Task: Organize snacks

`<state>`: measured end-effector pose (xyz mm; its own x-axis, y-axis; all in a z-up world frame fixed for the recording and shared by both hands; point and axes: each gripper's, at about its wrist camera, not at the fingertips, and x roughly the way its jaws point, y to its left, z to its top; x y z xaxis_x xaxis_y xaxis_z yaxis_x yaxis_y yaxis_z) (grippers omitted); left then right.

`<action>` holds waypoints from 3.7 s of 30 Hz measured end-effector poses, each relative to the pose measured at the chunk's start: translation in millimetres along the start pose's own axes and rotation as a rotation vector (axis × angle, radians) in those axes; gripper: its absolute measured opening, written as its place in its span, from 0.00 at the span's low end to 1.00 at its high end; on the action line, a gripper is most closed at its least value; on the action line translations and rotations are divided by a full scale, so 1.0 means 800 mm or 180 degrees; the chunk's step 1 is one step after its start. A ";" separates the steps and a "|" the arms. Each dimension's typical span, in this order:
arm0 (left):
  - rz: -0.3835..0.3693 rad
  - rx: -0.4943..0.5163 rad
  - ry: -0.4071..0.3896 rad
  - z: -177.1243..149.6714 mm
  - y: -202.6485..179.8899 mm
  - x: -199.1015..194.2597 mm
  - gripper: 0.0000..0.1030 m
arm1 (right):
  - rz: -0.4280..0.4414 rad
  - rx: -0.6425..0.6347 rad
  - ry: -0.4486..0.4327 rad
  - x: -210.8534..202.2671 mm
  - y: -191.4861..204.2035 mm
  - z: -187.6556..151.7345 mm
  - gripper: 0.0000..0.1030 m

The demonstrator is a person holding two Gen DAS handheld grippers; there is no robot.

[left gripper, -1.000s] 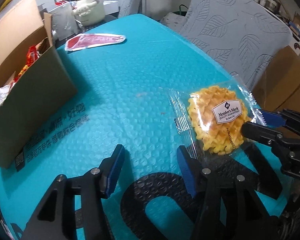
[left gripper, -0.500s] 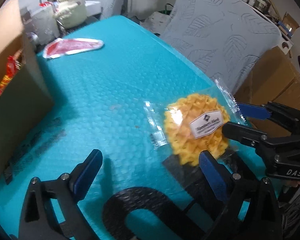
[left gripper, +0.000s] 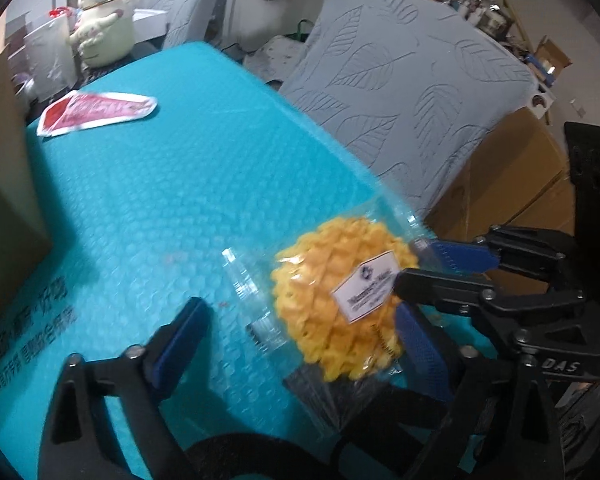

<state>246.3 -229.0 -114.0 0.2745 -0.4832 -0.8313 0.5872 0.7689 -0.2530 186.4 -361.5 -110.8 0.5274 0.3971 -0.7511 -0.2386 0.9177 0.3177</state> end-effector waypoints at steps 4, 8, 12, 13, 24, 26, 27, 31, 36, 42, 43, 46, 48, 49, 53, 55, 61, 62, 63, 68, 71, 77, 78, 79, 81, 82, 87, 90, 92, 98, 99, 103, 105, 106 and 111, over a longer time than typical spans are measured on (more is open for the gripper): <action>-0.0083 0.0073 -0.0025 0.004 -0.012 -0.001 0.69 | 0.0006 0.0074 -0.0009 -0.001 0.000 0.001 0.23; -0.0024 0.0071 -0.0072 0.004 -0.011 -0.011 0.66 | 0.0093 0.0148 -0.0049 -0.005 0.004 0.000 0.17; 0.0009 0.0069 -0.0151 0.001 -0.007 -0.023 0.63 | 0.0060 0.0108 -0.0073 -0.005 0.019 -0.002 0.16; 0.0021 0.0075 -0.0166 -0.005 -0.008 -0.030 0.63 | 0.0067 0.0112 -0.0077 -0.005 0.022 -0.003 0.16; 0.0112 0.0037 -0.0514 -0.036 0.008 -0.099 0.63 | 0.0122 -0.0081 -0.0322 -0.029 0.083 0.003 0.13; 0.0142 0.0029 -0.0631 -0.037 0.011 -0.119 0.63 | 0.0130 -0.0150 -0.0407 -0.036 0.098 0.009 0.13; 0.0160 0.0024 -0.0688 -0.038 0.015 -0.130 0.63 | 0.0139 -0.0191 -0.0452 -0.039 0.107 0.013 0.13; 0.0288 -0.0006 -0.0947 -0.041 0.033 -0.180 0.63 | 0.0230 -0.0393 -0.0611 -0.044 0.146 0.040 0.13; 0.0572 -0.0046 -0.1250 -0.042 0.061 -0.240 0.63 | 0.0400 -0.0711 -0.0757 -0.044 0.199 0.081 0.13; 0.0931 -0.0172 -0.1539 -0.036 0.112 -0.297 0.63 | 0.0590 -0.1071 -0.0833 -0.023 0.261 0.134 0.13; 0.0975 -0.0197 -0.1567 -0.034 0.123 -0.303 0.63 | 0.0609 -0.1107 -0.0844 -0.019 0.268 0.141 0.13; 0.1082 -0.0285 -0.1643 -0.029 0.150 -0.318 0.63 | 0.0695 -0.1201 -0.0854 -0.002 0.290 0.164 0.13; 0.1151 -0.0327 -0.1681 -0.026 0.168 -0.326 0.63 | 0.0763 -0.1255 -0.0848 0.010 0.299 0.176 0.13; 0.1174 -0.0345 -0.1698 -0.025 0.177 -0.328 0.63 | 0.0786 -0.1281 -0.0848 0.018 0.304 0.182 0.13; 0.1298 -0.0419 -0.1694 -0.012 0.210 -0.322 0.63 | 0.0861 -0.1327 -0.0768 0.053 0.316 0.207 0.13; 0.1330 -0.0473 -0.1649 -0.007 0.229 -0.313 0.63 | 0.0863 -0.1347 -0.0733 0.070 0.318 0.216 0.13; 0.1327 -0.0659 -0.1403 0.010 0.279 -0.277 0.63 | 0.0806 -0.1319 -0.0505 0.130 0.313 0.242 0.13; 0.1326 -0.0686 -0.1358 0.012 0.286 -0.269 0.63 | 0.0785 -0.1325 -0.0479 0.136 0.312 0.243 0.12; 0.1318 -0.0706 -0.1322 0.014 0.291 -0.265 0.63 | 0.0771 -0.1319 -0.0435 0.143 0.310 0.244 0.12; 0.1227 -0.0795 -0.1172 0.016 0.309 -0.239 0.63 | 0.0695 -0.1286 -0.0324 0.166 0.299 0.244 0.12; 0.1238 -0.0876 -0.1084 0.016 0.317 -0.226 0.63 | 0.0619 -0.1261 -0.0277 0.175 0.296 0.242 0.15; 0.1428 -0.1014 -0.0835 0.015 0.325 -0.209 0.63 | 0.0356 -0.1270 -0.0193 0.183 0.291 0.238 0.32; 0.1473 -0.1020 -0.0806 0.014 0.325 -0.208 0.63 | 0.0343 -0.1243 -0.0188 0.183 0.289 0.238 0.44; 0.1532 -0.1034 -0.0773 0.014 0.325 -0.208 0.63 | 0.0325 -0.1221 -0.0195 0.182 0.288 0.237 0.48; 0.1626 -0.1061 -0.0741 0.013 0.323 -0.211 0.63 | 0.0267 -0.1237 -0.0204 0.178 0.287 0.236 0.50; 0.1682 -0.1070 -0.0719 0.012 0.322 -0.213 0.63 | 0.0213 -0.1248 -0.0203 0.176 0.288 0.235 0.50; 0.1911 -0.1115 -0.0696 0.007 0.313 -0.233 0.63 | -0.0022 -0.1278 -0.0274 0.157 0.294 0.233 0.56; 0.2015 -0.1088 -0.0775 0.005 0.301 -0.252 0.64 | -0.0114 -0.1291 -0.0367 0.138 0.300 0.232 0.57; 0.2054 -0.1050 -0.0828 0.003 0.290 -0.266 0.64 | -0.0153 -0.1281 -0.0410 0.124 0.304 0.232 0.57; 0.2124 -0.0953 -0.1008 -0.002 0.257 -0.307 0.64 | -0.0294 -0.1262 -0.0678 0.069 0.315 0.226 0.66; 0.2131 -0.0942 -0.1042 -0.003 0.252 -0.313 0.64 | -0.0314 -0.1253 -0.0725 0.059 0.317 0.224 0.67; 0.2174 -0.0881 -0.1200 -0.009 0.229 -0.339 0.64 | -0.0390 -0.1205 -0.0905 0.023 0.323 0.216 0.75; 0.2184 -0.0849 -0.1265 -0.014 0.218 -0.352 0.64 | -0.0434 -0.1146 -0.0989 0.004 0.326 0.209 0.79; 0.2181 -0.0824 -0.1301 -0.017 0.211 -0.359 0.64 | -0.0453 -0.1131 -0.1020 -0.003 0.327 0.206 0.80; 0.2168 -0.0715 -0.1414 -0.036 0.182 -0.385 0.64 | -0.0565 -0.0991 -0.1204 -0.042 0.333 0.181 0.88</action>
<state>224.9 43.8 90.8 0.8155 0.0327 -0.5779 0.0322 0.9943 0.1018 223.2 -128.7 83.1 0.8258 0.2649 -0.4979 -0.3196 0.9472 -0.0261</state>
